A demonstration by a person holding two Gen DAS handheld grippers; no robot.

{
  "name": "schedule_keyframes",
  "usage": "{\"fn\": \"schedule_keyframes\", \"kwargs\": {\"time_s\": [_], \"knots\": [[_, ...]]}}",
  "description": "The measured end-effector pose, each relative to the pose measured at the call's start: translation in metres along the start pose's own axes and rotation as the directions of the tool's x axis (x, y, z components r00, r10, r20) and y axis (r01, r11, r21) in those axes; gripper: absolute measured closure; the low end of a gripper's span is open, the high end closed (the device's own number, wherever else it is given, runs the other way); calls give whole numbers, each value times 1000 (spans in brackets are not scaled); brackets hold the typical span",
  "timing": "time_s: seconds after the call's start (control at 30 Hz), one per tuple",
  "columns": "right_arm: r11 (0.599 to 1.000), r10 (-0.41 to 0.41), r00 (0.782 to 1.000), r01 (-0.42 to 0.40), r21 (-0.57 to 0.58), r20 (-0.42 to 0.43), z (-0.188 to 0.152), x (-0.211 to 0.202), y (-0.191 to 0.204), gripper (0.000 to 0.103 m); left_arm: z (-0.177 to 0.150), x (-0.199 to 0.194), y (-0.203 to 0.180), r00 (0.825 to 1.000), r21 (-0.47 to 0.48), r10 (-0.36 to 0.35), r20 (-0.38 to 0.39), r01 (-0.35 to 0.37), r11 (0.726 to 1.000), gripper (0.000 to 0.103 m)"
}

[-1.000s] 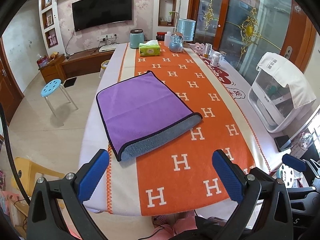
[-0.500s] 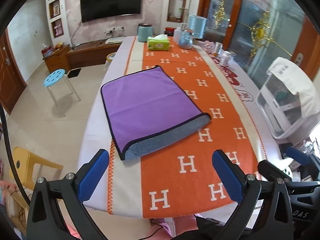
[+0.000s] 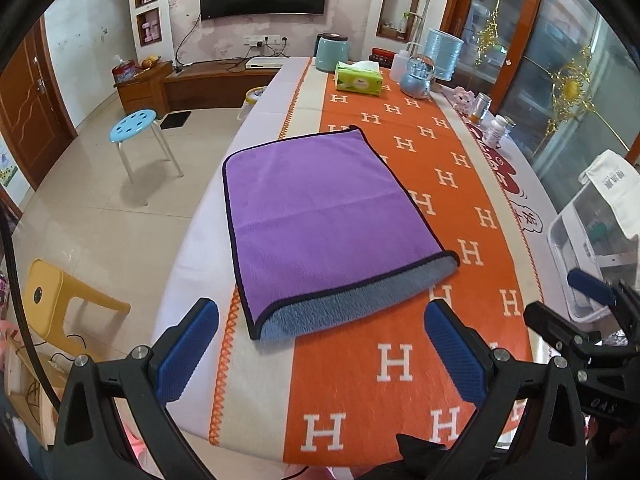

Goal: Fold towel

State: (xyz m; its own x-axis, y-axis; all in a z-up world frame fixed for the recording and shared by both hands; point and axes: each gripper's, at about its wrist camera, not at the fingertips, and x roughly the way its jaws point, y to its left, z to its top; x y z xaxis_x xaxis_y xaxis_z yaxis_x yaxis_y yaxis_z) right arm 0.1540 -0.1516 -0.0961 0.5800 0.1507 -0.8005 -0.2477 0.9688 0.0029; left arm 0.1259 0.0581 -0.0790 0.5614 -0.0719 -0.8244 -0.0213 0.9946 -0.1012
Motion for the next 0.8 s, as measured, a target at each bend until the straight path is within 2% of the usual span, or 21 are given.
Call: {"fn": "schedule_keyframes", "kwargs": {"time_s": [0.2, 0.37, 0.57, 0.8], "knots": [[994, 17, 1000, -15, -105, 20, 15, 31, -8, 20, 7, 22, 3, 1000, 13, 4, 5, -4, 1000, 1], [983, 37, 999, -36, -177, 2, 21, 63, -18, 24, 10, 46, 9, 1000, 22, 8, 1, -8, 1000, 1], [964, 70, 997, -74, -257, -23, 21, 97, -27, 26, 8, 77, 22, 1000, 6, -3, -19, 3, 1000, 1], [940, 101, 994, -110, -323, -44, 14, 132, -33, 30, 1, 108, 35, 999, 39, -16, -46, 17, 999, 1]]}}
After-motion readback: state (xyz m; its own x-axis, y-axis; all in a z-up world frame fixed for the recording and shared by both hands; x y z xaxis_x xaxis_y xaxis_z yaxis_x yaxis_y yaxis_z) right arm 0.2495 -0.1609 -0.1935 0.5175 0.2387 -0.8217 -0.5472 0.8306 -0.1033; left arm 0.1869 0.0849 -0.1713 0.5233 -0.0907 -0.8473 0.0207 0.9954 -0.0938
